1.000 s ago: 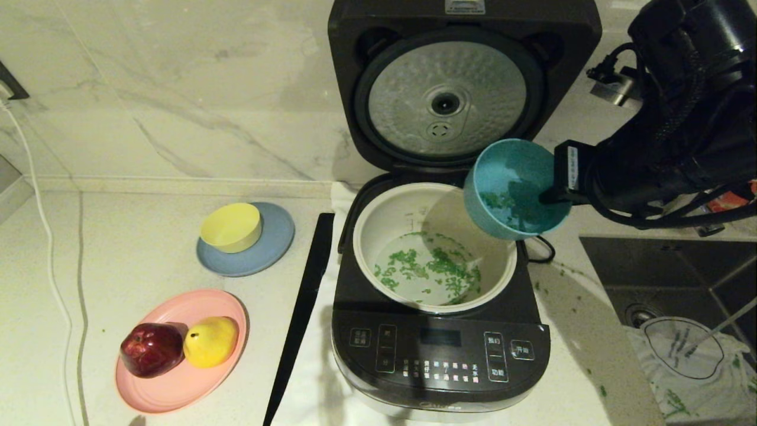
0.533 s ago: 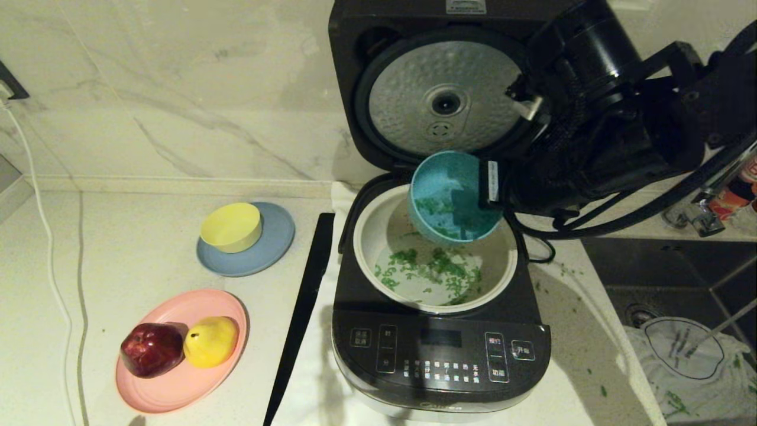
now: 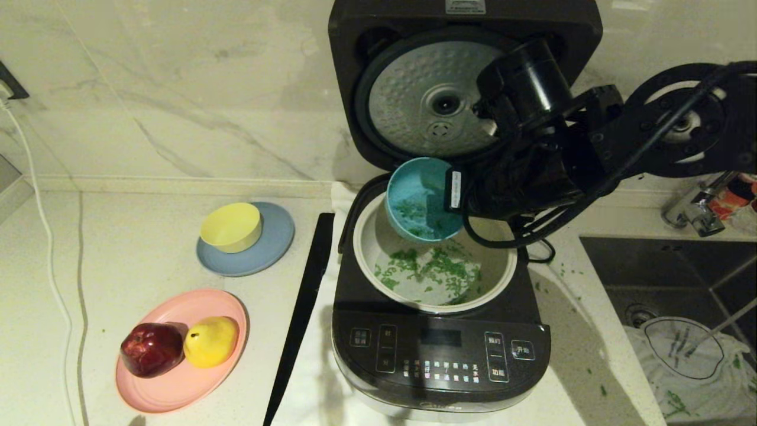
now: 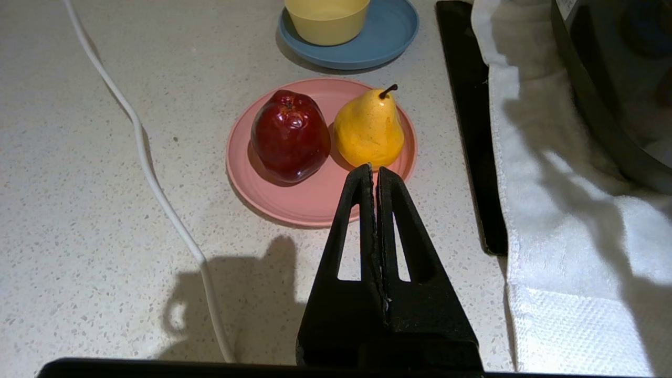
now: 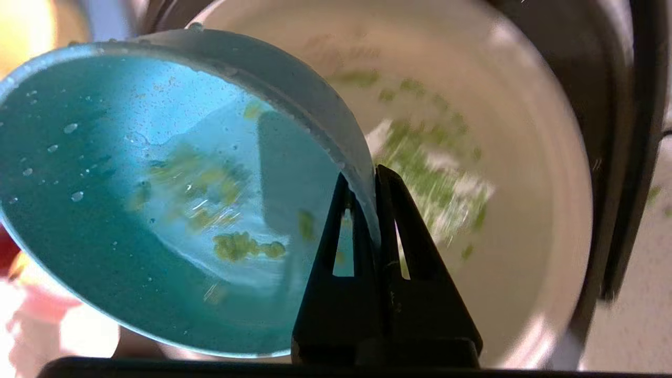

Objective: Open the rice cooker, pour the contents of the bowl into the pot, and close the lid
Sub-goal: Pour the water from the bowl into the rice cooker

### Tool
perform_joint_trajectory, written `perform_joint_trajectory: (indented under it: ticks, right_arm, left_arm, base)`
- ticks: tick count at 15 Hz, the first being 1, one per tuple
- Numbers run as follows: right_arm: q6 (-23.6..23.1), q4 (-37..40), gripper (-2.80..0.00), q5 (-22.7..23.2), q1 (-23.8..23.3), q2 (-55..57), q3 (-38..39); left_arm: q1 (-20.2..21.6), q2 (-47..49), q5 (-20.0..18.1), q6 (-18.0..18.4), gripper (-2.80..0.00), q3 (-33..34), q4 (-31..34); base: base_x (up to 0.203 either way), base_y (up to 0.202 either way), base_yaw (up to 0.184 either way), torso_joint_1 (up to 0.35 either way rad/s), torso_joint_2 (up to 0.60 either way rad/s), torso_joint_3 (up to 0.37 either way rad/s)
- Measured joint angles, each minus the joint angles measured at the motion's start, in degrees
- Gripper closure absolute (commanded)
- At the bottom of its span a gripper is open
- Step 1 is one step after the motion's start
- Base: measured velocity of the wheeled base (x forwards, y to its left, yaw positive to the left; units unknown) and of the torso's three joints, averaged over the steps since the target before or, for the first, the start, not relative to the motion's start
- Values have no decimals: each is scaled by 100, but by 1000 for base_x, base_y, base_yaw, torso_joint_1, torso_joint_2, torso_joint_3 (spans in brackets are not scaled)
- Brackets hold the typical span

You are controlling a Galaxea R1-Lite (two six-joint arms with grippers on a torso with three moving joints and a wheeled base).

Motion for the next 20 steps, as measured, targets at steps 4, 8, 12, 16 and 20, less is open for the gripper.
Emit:
perform_joint_trajectory:
  ticks: [4, 8, 12, 16, 20]
  right_arm:
    - [-35, -1187, 0, -675, 9, 114, 648]
    - [-265, -2551, 0, -965, 47, -22, 1608]
    - [-981, -4321, 0, -1417, 168, -284, 2886]
    - [-2502, -7161, 0, -2011, 273, -256, 4077]
    - [-3875, -9862, 0, -2267, 312, 97, 4745]
  left_arm:
    - [0, -2, 0, 4, 0, 0, 0]
    - [-2, 0, 0, 2, 0, 0, -2]
    - [0, -1, 0, 4, 0, 0, 1]
    - [-2, 0, 0, 4, 0, 0, 1]
    - [-2, -2, 0, 5, 0, 0, 1]
  base:
    - [0, 0, 0, 0, 0, 0]
    - [0, 0, 0, 0, 0, 0]
    - [0, 0, 0, 0, 0, 0]
    - [0, 0, 0, 0, 0, 0]
    - [0, 0, 0, 0, 0, 0]
